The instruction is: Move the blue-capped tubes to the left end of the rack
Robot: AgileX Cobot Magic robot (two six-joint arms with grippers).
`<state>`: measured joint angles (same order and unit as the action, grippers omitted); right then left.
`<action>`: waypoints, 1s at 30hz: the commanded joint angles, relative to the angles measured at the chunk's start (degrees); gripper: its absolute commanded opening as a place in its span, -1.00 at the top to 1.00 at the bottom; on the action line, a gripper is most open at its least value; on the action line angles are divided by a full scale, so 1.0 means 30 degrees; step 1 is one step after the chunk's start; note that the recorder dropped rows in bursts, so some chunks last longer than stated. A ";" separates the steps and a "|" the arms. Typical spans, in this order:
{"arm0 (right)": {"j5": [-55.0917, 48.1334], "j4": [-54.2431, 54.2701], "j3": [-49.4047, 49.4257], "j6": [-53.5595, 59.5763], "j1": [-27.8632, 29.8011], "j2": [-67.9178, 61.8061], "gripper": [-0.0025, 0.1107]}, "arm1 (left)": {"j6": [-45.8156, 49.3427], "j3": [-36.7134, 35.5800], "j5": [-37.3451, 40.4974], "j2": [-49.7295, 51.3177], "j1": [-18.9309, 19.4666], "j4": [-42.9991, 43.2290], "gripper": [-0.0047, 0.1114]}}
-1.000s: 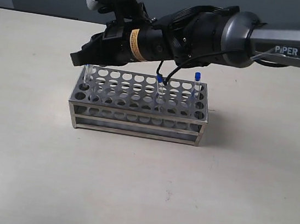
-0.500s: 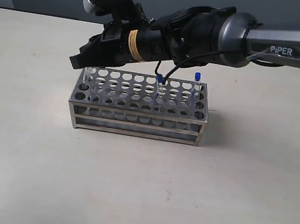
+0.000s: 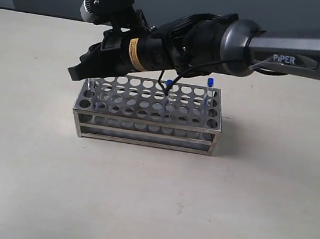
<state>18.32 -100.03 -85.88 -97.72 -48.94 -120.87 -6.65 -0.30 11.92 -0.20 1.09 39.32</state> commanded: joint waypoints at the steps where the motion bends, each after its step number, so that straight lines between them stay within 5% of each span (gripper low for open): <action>1: 0.1021 0.0028 -0.0081 -0.0107 -0.0349 -0.0156 0.95 | -0.0092 0.0102 -0.0079 0.0066 -0.0043 -0.0015 0.90; 30: -0.1616 0.0028 -0.0081 0.0667 -0.0820 -0.0138 0.95 | -0.0092 0.0102 -0.0043 0.0066 -0.0043 -0.0015 0.90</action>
<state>13.22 -100.36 -85.88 -95.25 -51.03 -121.08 -6.65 -0.30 11.92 -0.20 1.09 39.32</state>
